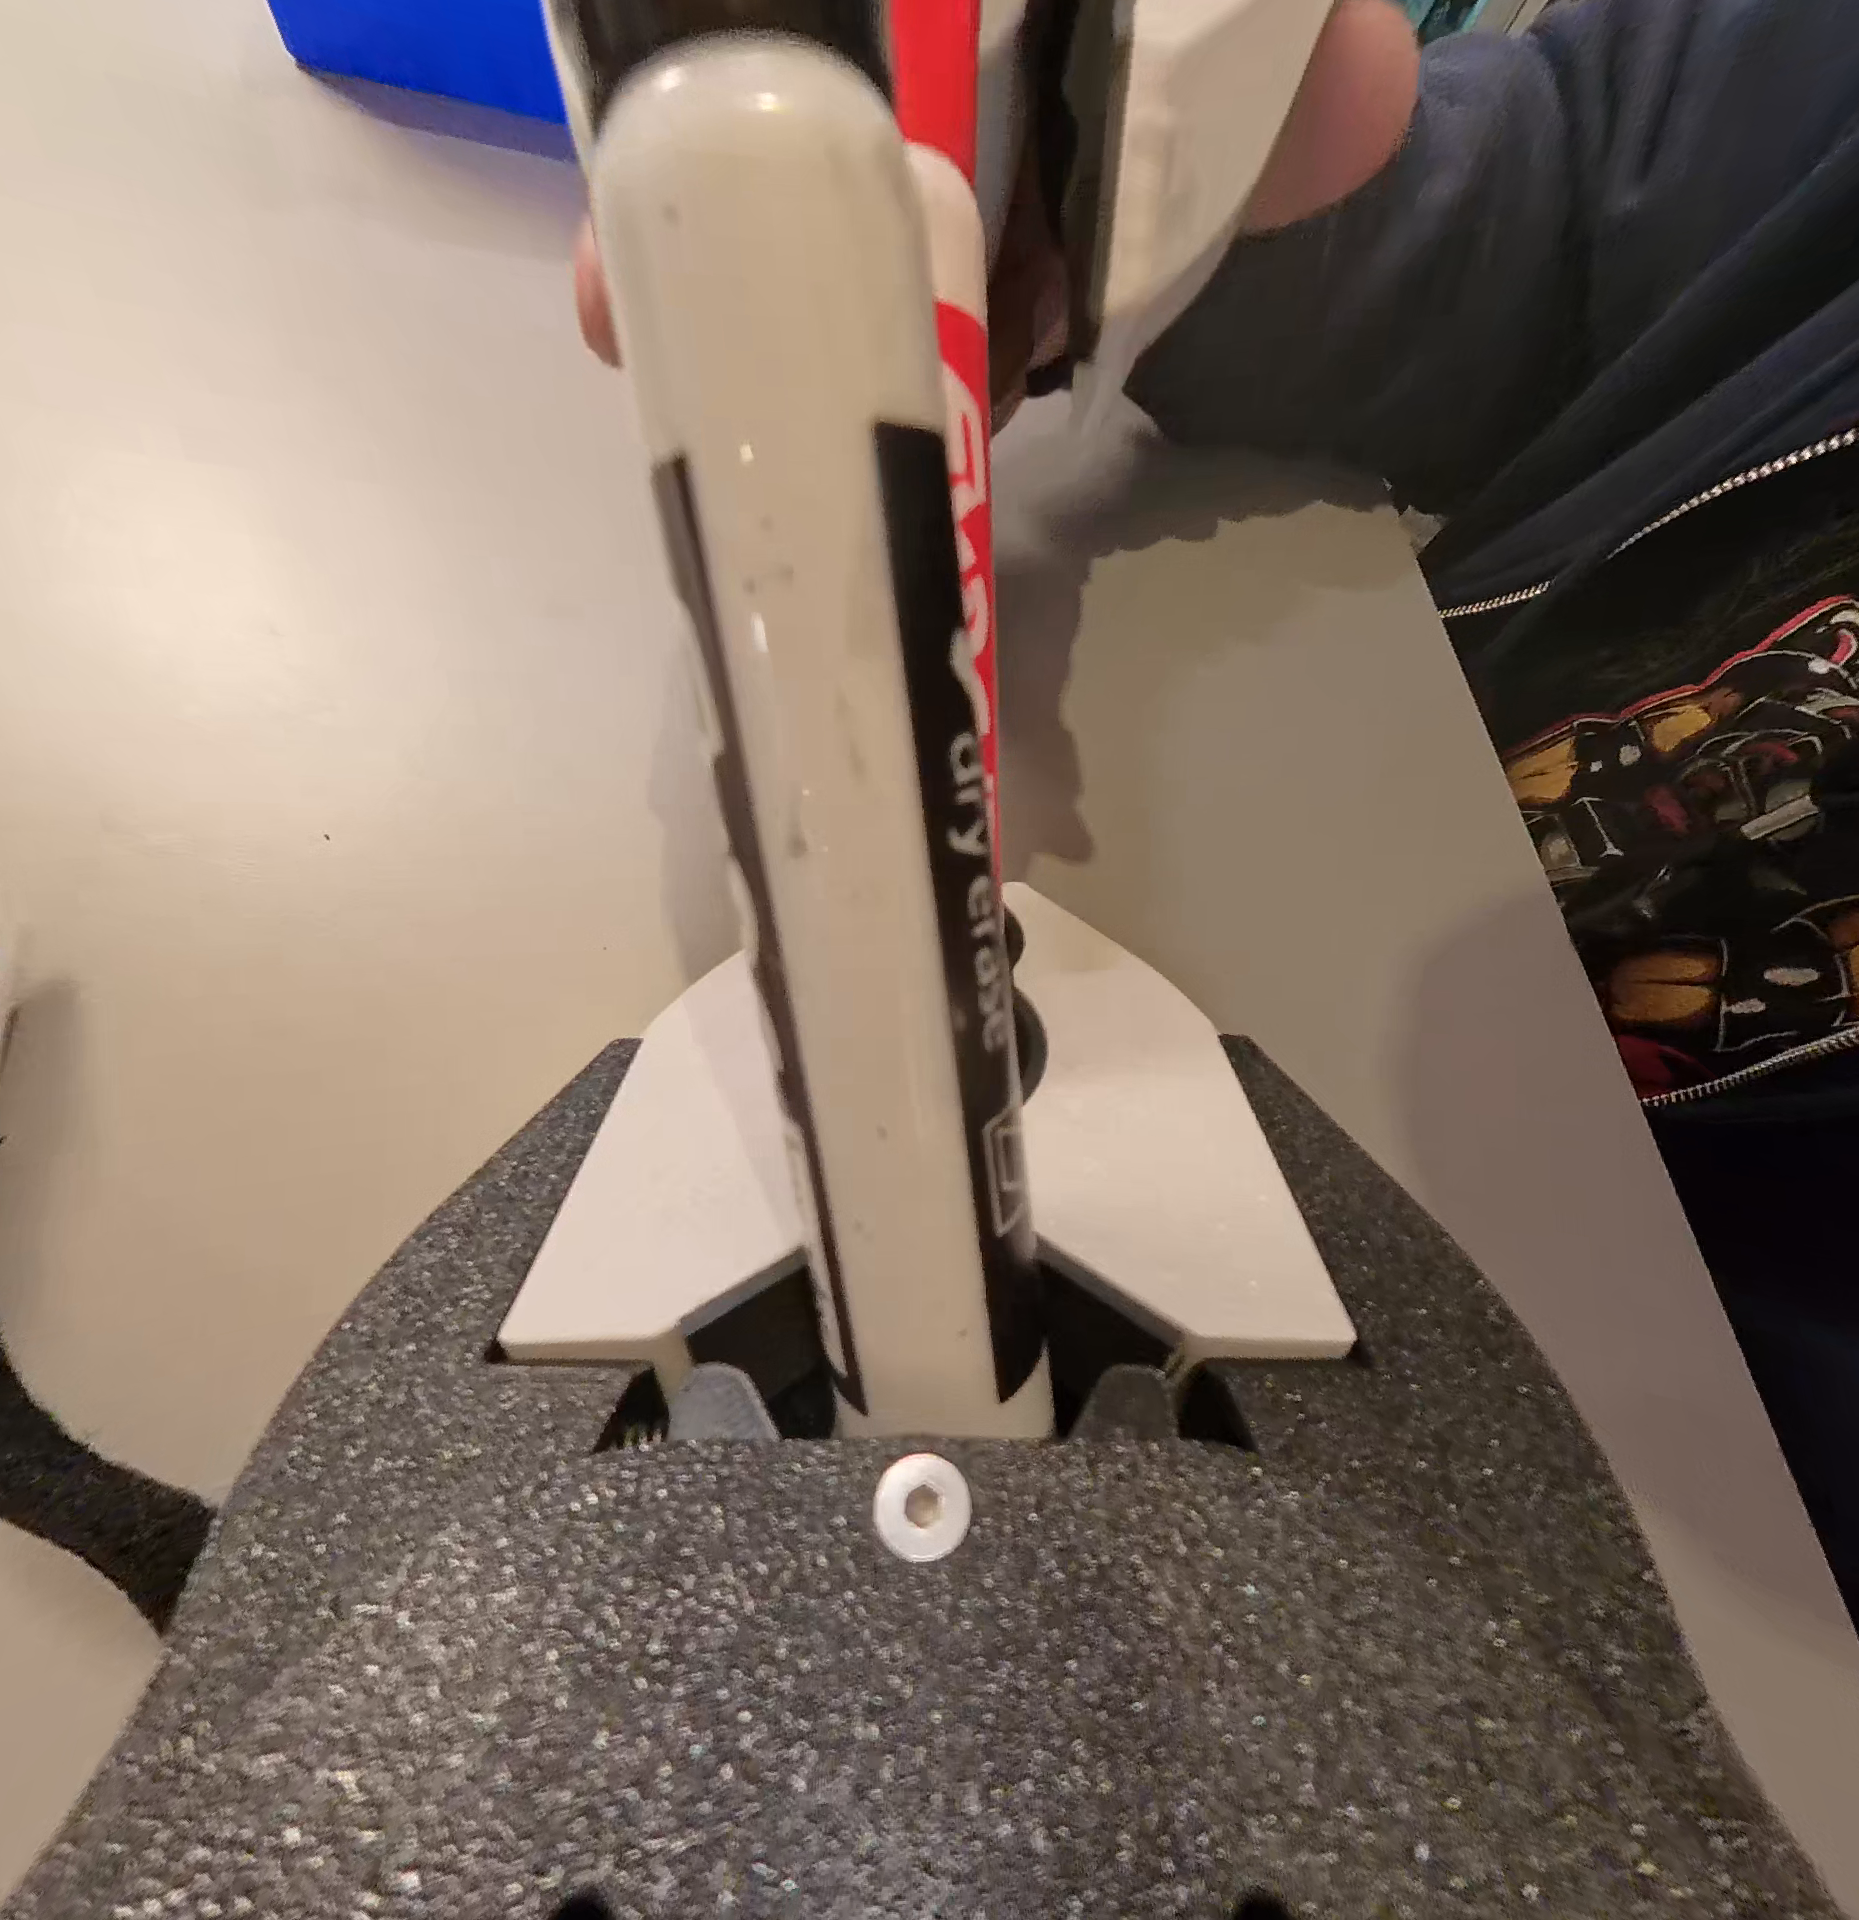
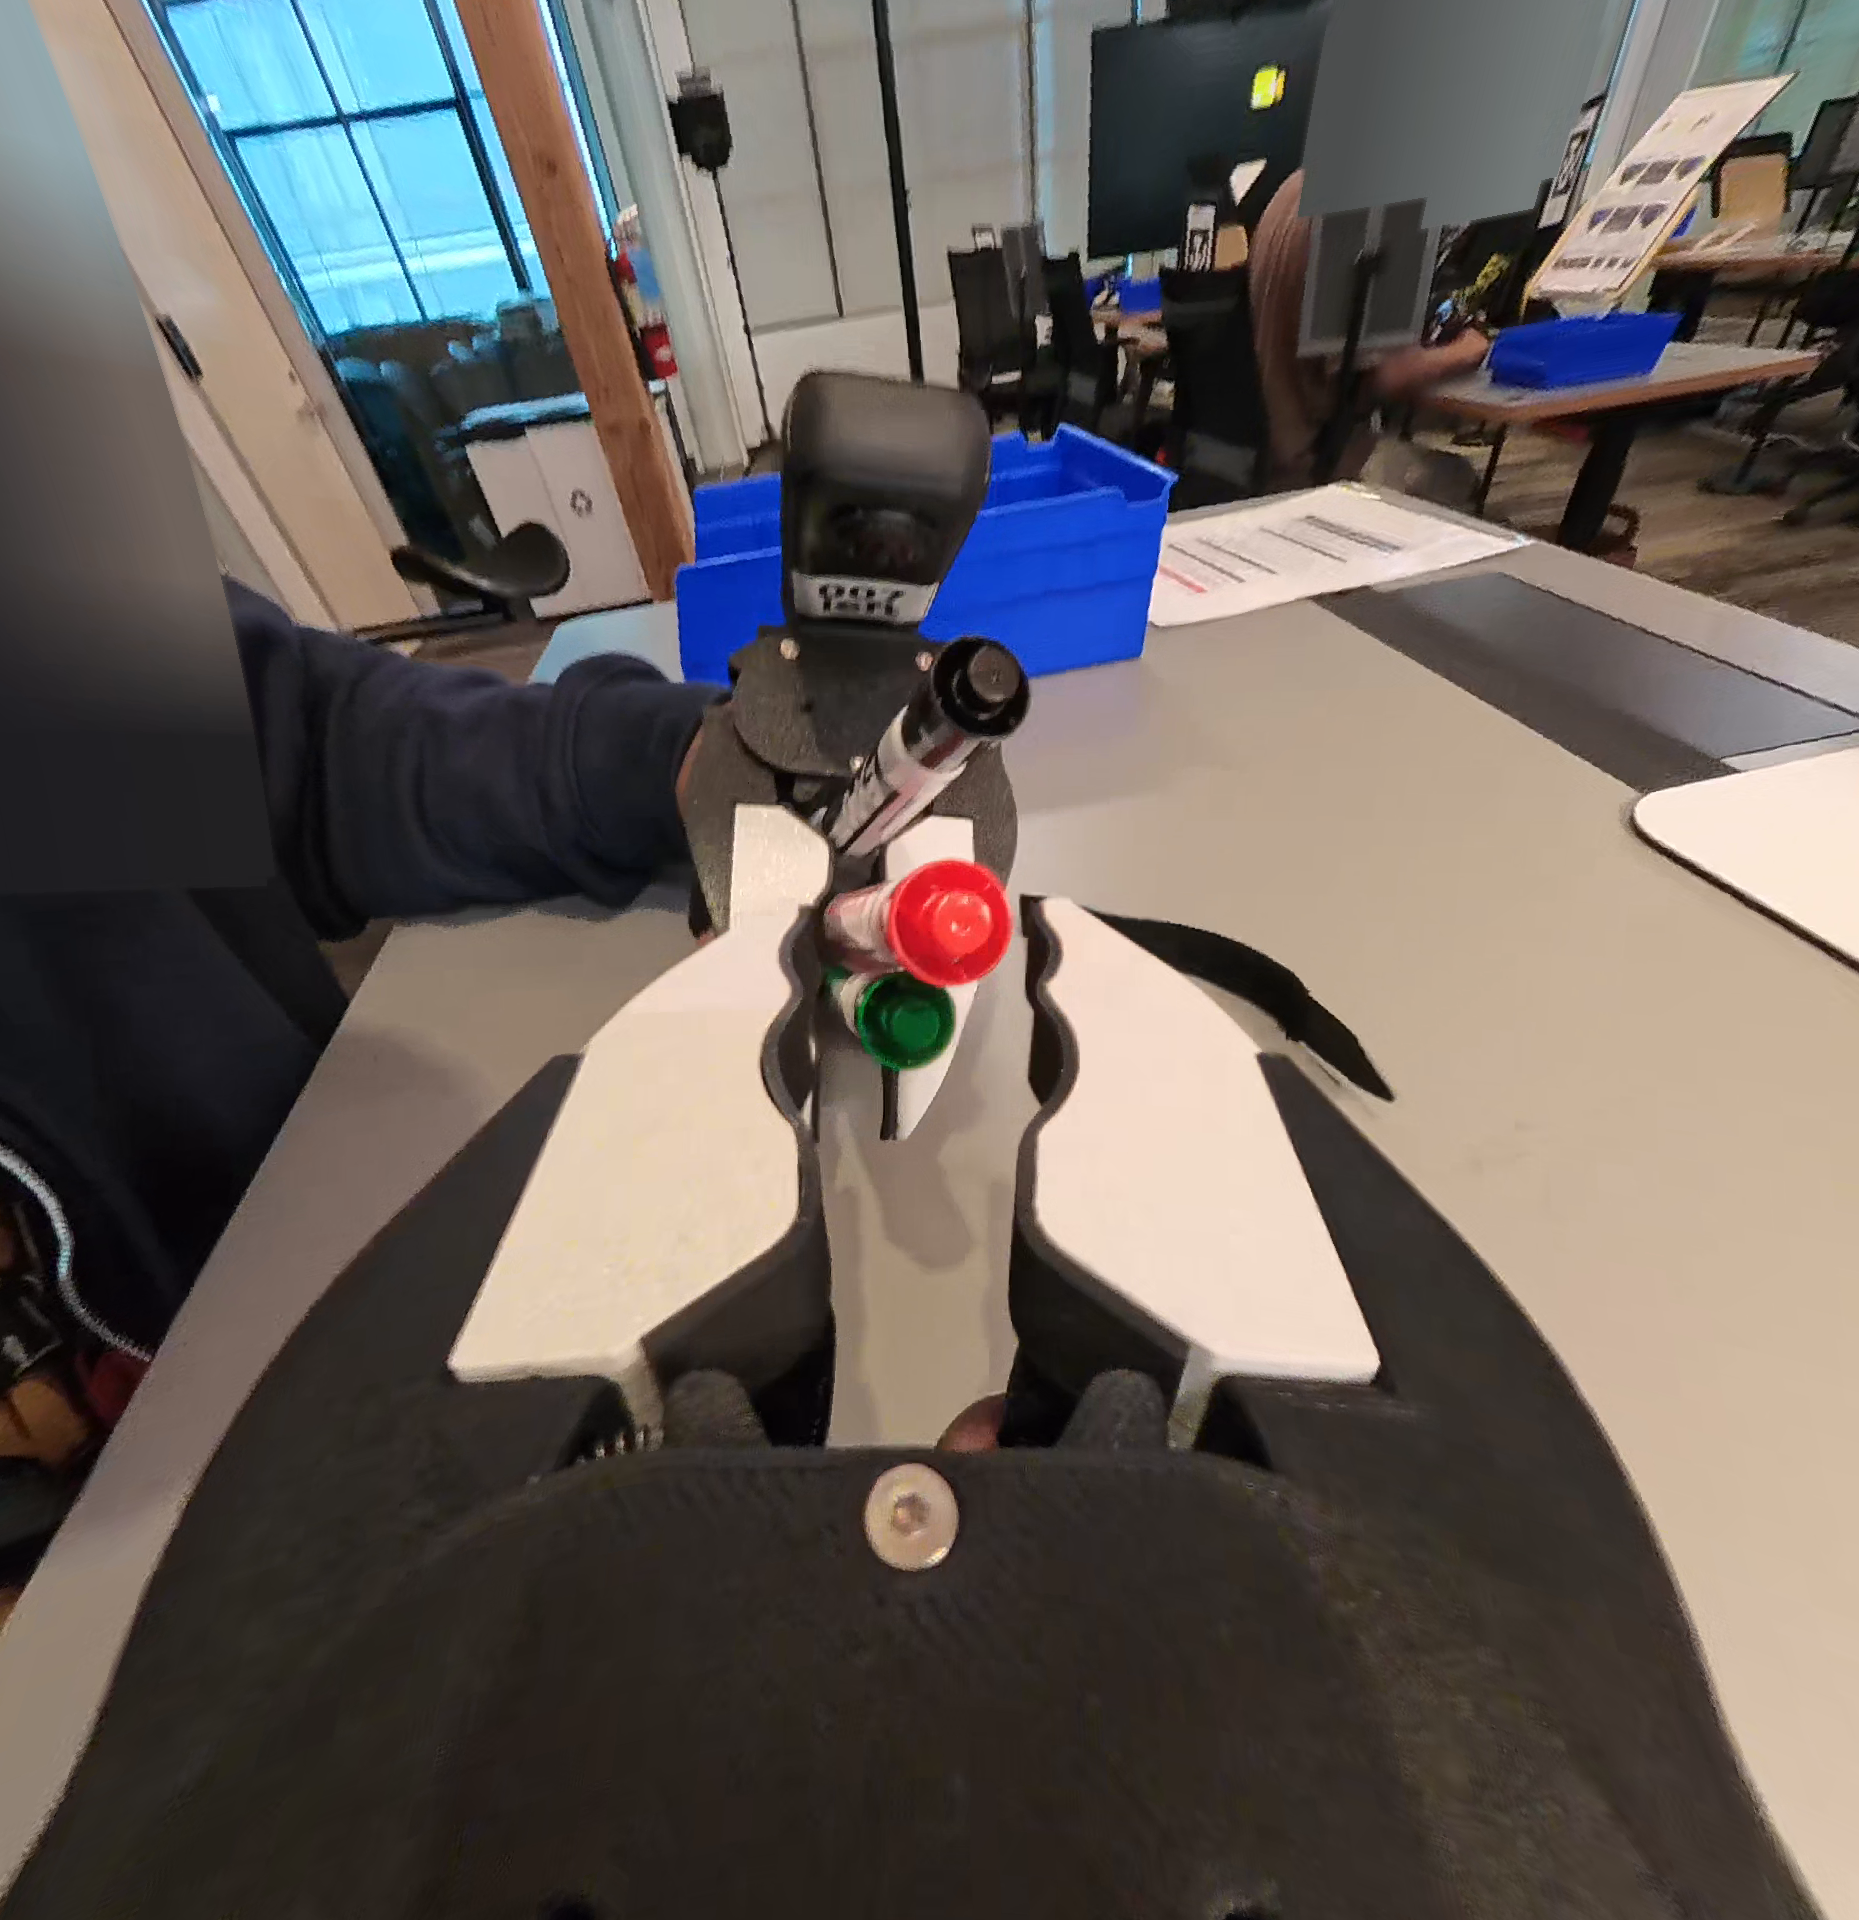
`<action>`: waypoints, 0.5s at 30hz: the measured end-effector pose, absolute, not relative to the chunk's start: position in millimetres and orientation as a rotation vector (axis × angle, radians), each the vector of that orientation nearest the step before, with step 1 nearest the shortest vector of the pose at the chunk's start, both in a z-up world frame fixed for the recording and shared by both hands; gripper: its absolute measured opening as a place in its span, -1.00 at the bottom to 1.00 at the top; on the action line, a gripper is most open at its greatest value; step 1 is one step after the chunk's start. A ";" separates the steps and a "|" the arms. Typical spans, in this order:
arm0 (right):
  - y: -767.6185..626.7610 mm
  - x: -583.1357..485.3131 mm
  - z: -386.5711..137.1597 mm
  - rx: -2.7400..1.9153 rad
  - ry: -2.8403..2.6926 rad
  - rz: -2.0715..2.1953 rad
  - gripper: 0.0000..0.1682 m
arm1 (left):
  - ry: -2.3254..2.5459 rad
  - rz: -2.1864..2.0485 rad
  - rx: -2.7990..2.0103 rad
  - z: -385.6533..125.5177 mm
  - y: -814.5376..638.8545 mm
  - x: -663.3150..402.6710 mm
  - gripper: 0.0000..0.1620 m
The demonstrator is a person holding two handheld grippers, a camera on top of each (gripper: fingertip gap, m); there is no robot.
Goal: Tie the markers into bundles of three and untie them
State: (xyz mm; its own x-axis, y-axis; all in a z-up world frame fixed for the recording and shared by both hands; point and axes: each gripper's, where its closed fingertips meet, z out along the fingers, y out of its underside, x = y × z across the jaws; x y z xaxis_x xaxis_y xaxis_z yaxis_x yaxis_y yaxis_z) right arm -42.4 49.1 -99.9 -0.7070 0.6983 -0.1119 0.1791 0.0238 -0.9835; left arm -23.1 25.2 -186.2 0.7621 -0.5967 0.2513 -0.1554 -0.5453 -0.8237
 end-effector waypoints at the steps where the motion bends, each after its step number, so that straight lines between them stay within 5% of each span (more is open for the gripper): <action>1: 50.4 -42.7 -97.2 -0.899 -1.886 1.751 -0.55 | 0.565 -0.657 -2.106 -186.9 25.2 -22.4 -0.75; 6: 51.3 -41.3 -94.0 -0.915 -1.870 1.825 -0.76 | 0.574 -0.658 -2.127 -190.3 24.4 -20.6 -0.75; 15: 45.7 -40.4 -93.2 -0.920 -1.891 1.821 -0.77 | 0.618 -0.602 -2.202 -203.3 23.7 -17.4 -0.76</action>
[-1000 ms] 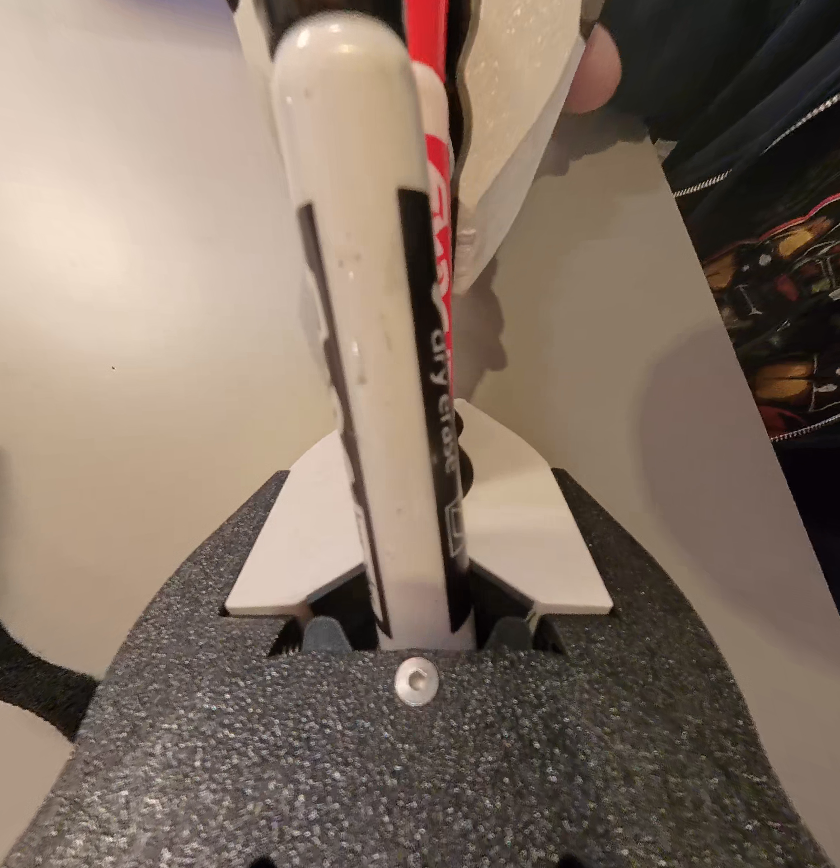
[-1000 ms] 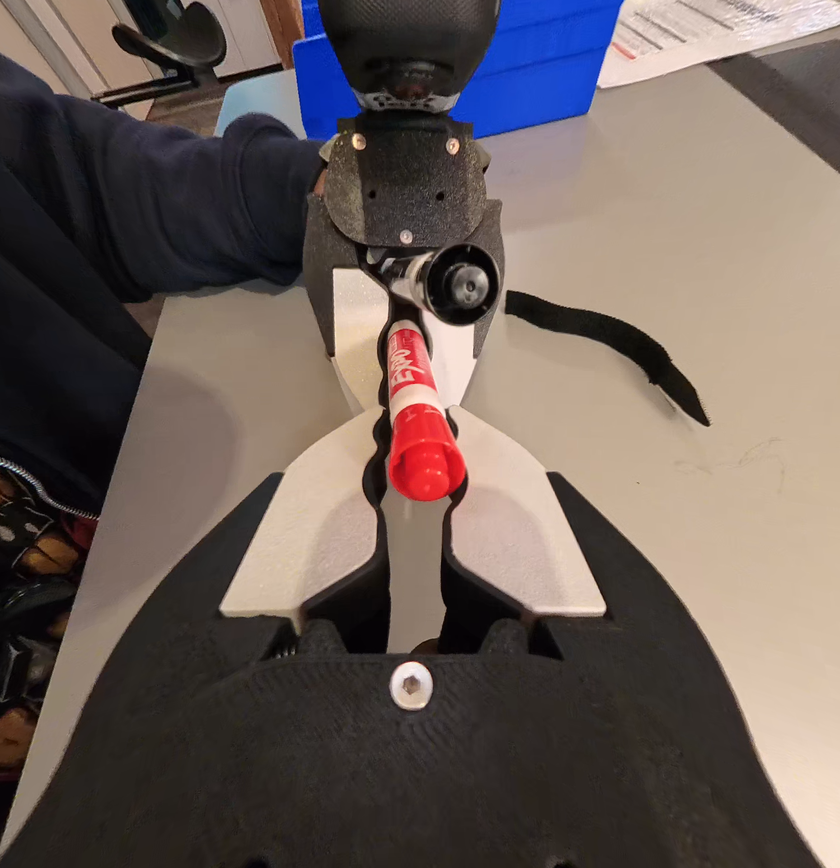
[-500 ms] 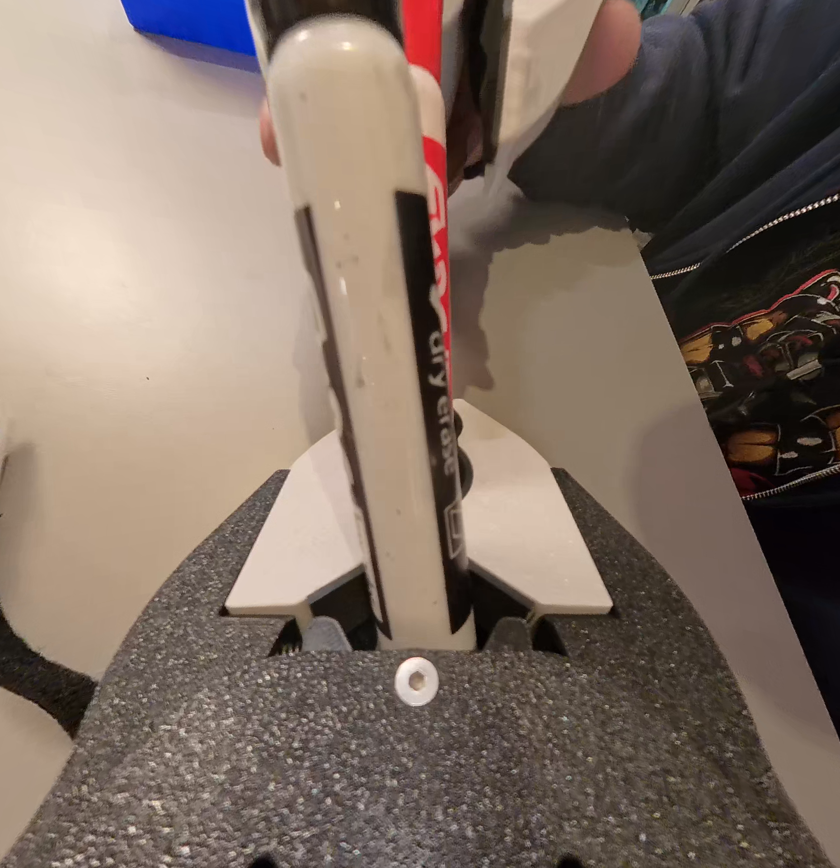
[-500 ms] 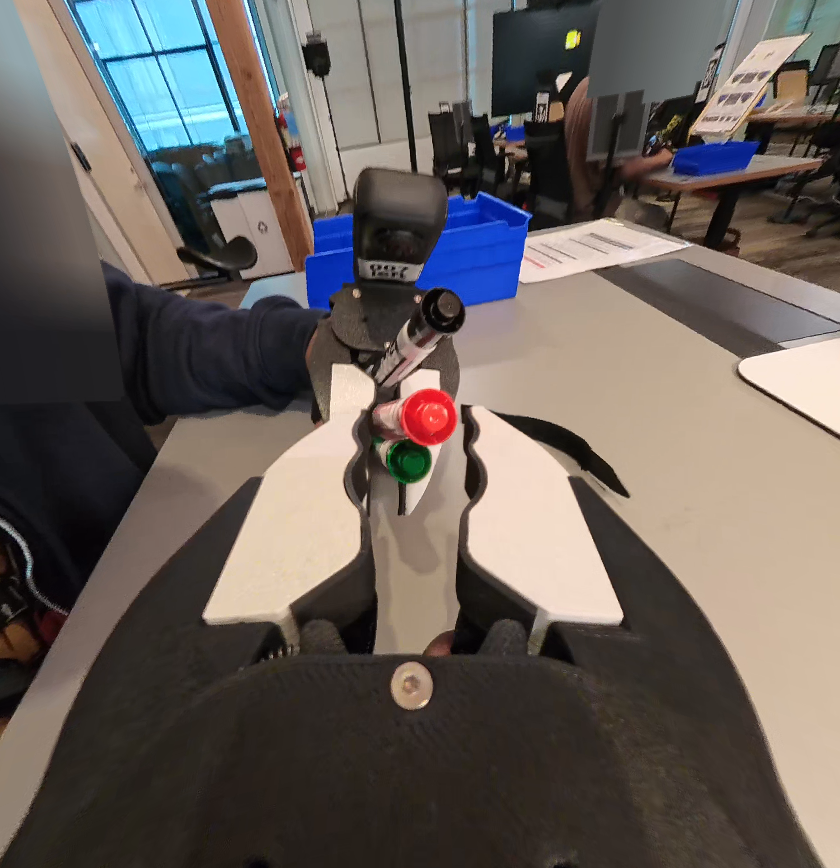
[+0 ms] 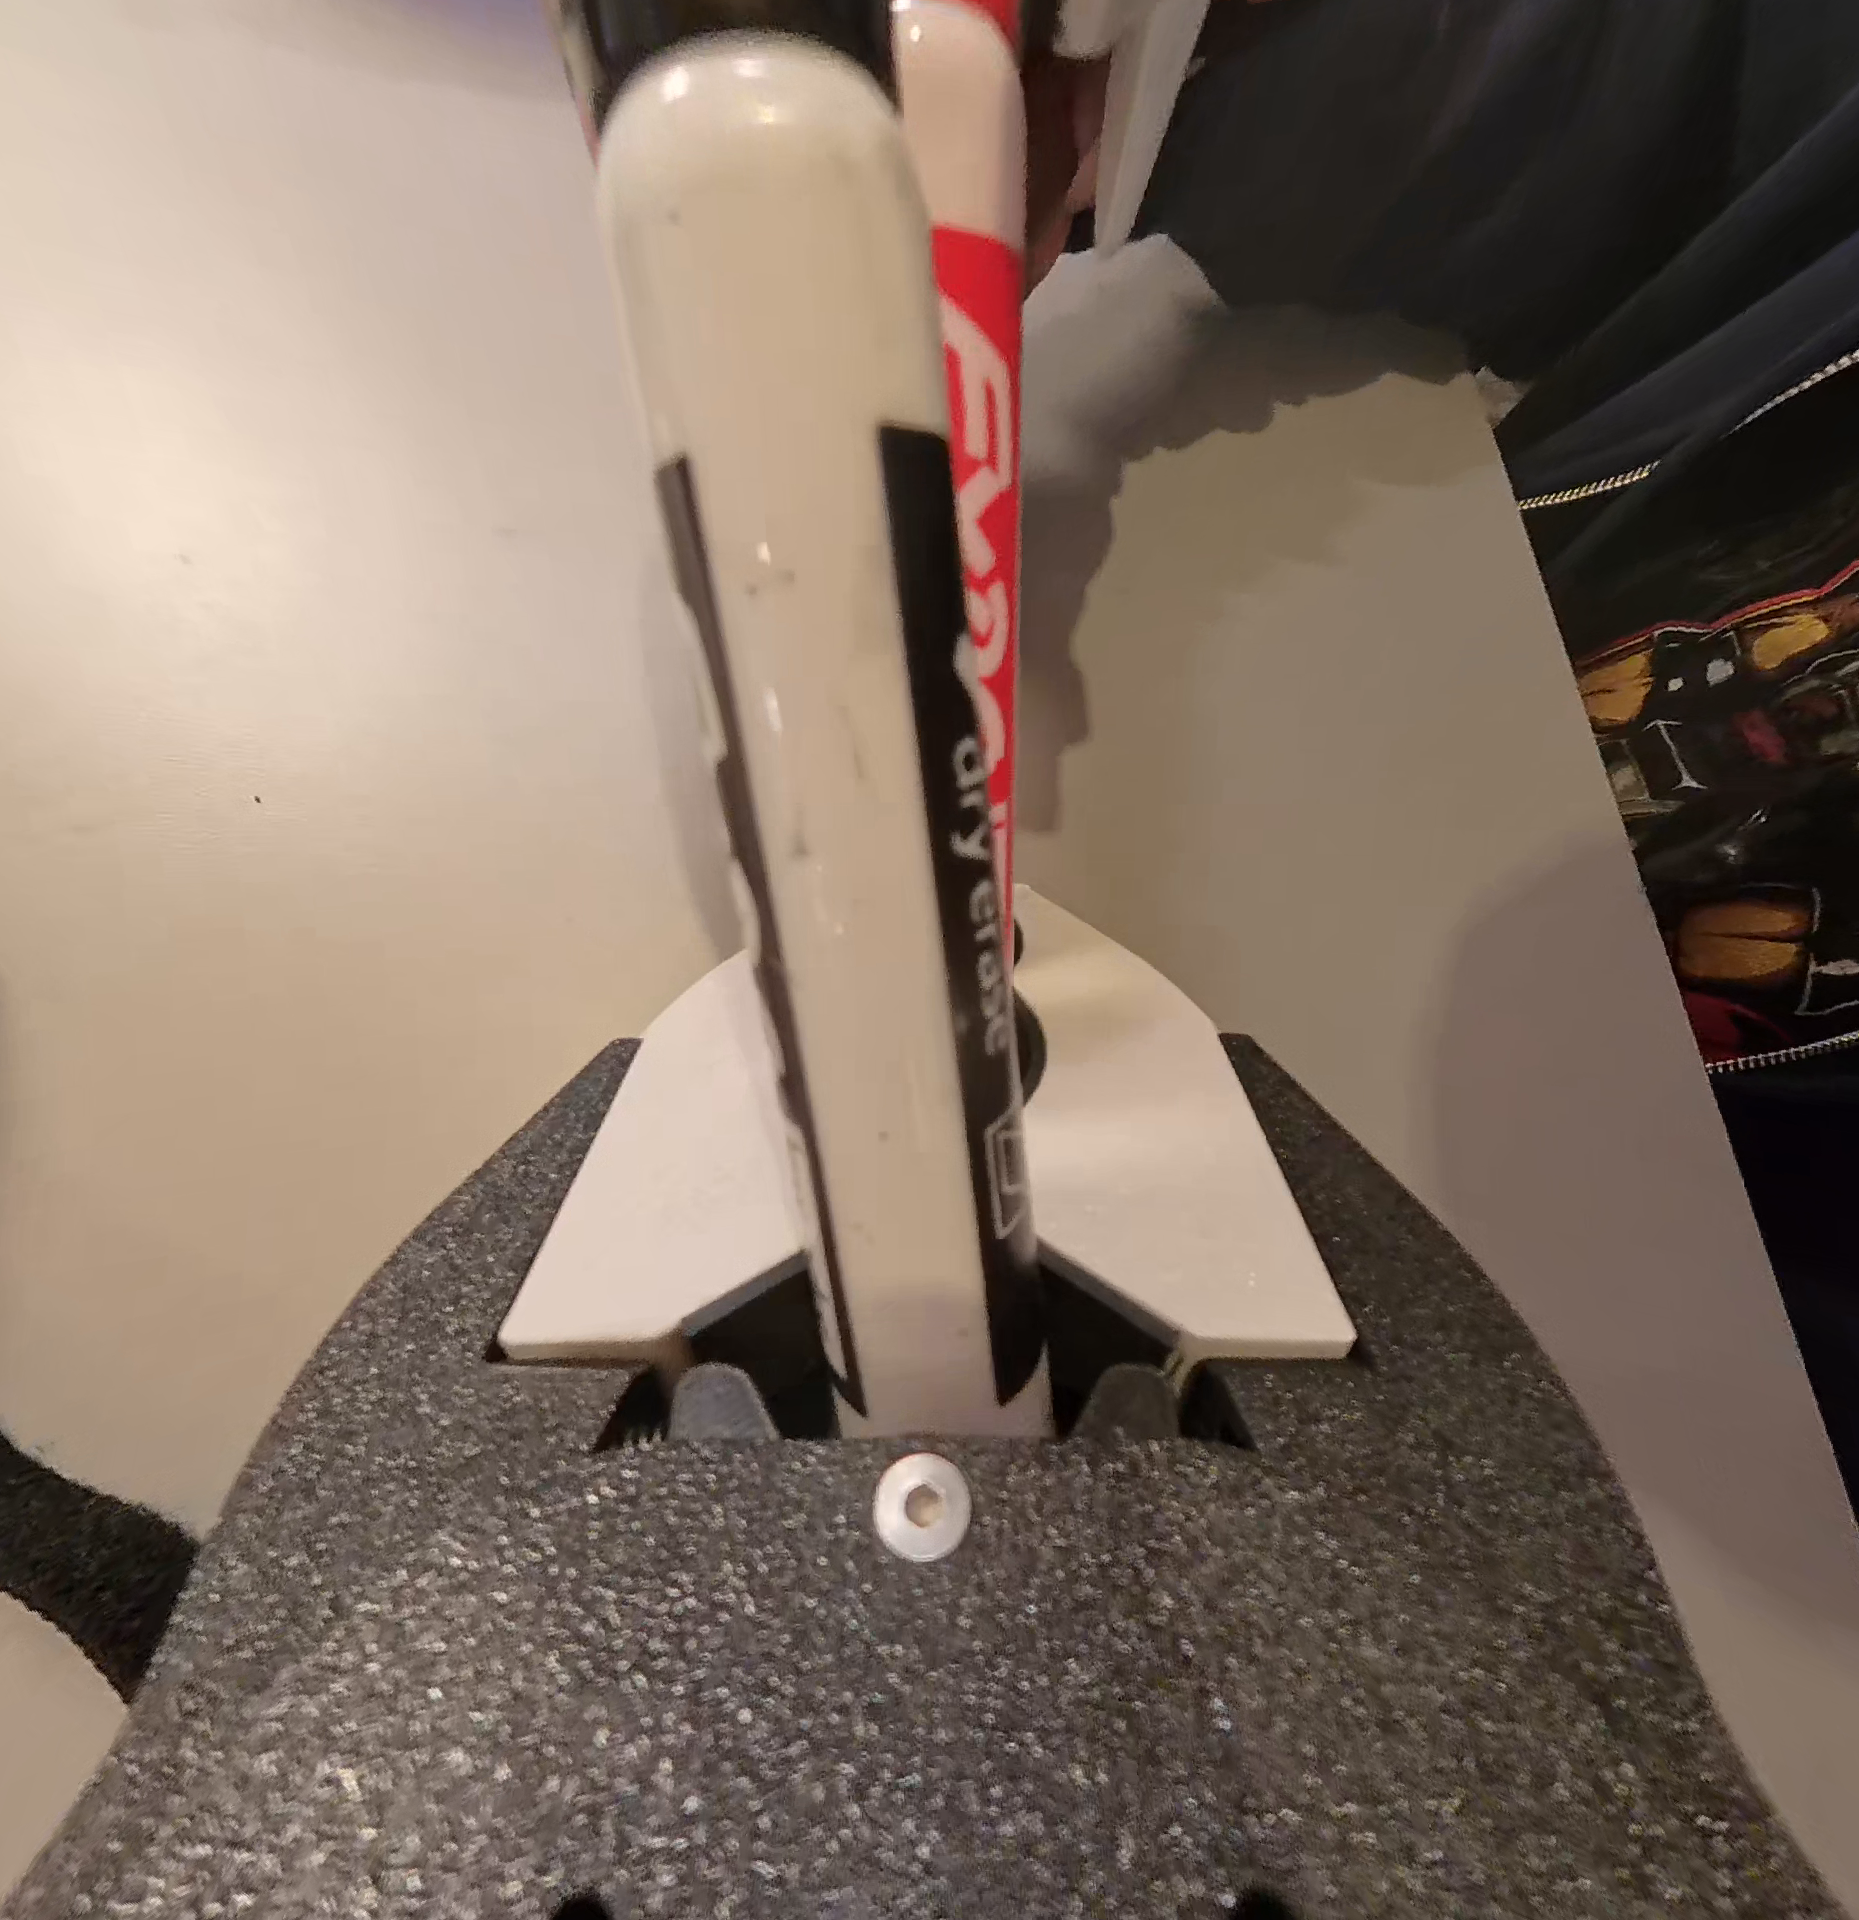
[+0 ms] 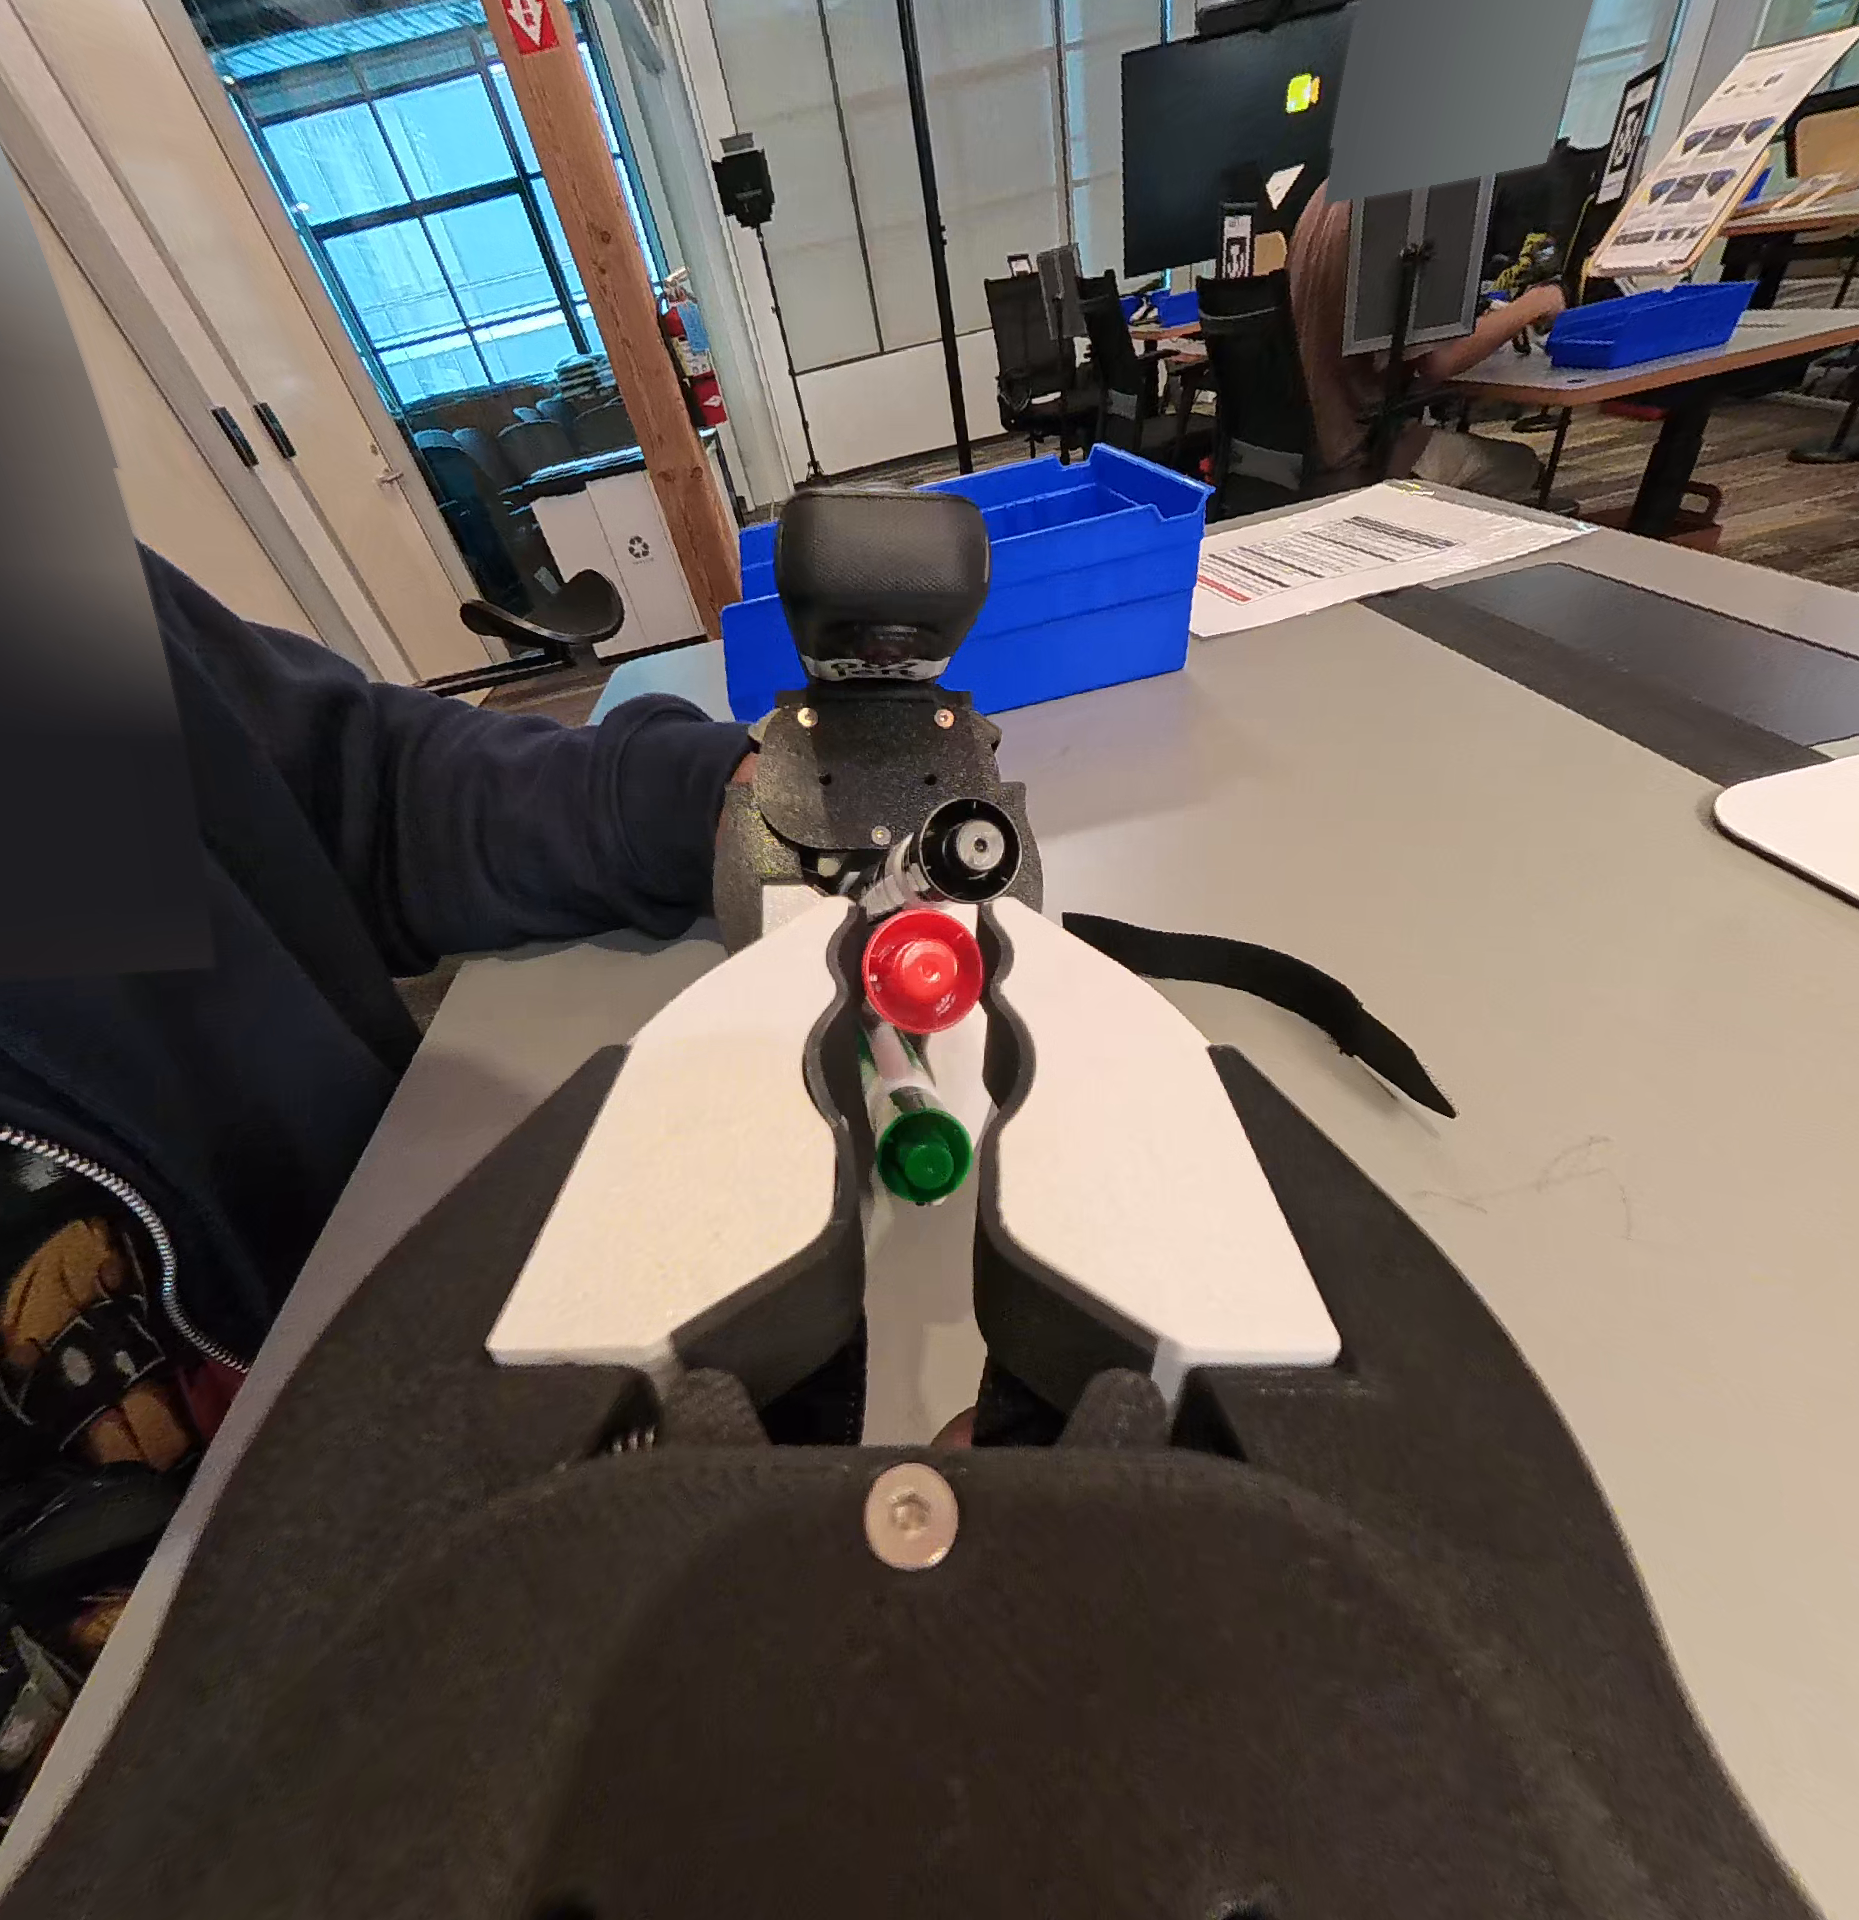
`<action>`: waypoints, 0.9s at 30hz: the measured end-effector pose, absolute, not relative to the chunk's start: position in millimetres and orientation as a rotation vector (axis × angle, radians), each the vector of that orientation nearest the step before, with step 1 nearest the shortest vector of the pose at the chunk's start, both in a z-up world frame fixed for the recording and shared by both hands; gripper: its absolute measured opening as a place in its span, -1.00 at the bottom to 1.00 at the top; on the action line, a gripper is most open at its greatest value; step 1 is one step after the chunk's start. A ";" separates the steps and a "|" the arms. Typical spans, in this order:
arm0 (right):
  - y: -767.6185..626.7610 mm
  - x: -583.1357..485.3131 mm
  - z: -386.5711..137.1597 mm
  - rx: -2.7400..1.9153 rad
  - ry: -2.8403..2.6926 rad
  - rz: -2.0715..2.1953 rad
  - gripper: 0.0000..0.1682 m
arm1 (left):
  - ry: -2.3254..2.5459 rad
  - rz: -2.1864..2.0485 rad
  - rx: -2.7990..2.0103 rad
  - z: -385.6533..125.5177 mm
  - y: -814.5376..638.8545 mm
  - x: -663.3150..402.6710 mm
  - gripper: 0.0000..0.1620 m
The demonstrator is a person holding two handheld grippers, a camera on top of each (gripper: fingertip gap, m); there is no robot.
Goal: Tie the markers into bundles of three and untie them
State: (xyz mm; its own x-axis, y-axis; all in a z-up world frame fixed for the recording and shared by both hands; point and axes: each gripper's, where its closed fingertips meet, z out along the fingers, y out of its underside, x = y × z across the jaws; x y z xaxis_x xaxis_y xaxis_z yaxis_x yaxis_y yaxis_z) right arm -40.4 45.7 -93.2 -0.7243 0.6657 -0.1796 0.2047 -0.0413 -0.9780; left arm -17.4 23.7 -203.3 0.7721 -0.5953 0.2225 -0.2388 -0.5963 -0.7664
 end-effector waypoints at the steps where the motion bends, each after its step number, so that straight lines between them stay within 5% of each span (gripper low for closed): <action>1: 45.4 -40.4 -93.3 -0.920 -1.892 1.821 -0.77 | 0.618 -0.600 -2.205 -203.7 23.8 -17.4 -0.76; 27: 18.5 -41.1 -125.7 -0.876 -2.055 1.659 -0.78 | 0.639 -0.592 -2.232 -207.4 22.6 -12.7 -0.75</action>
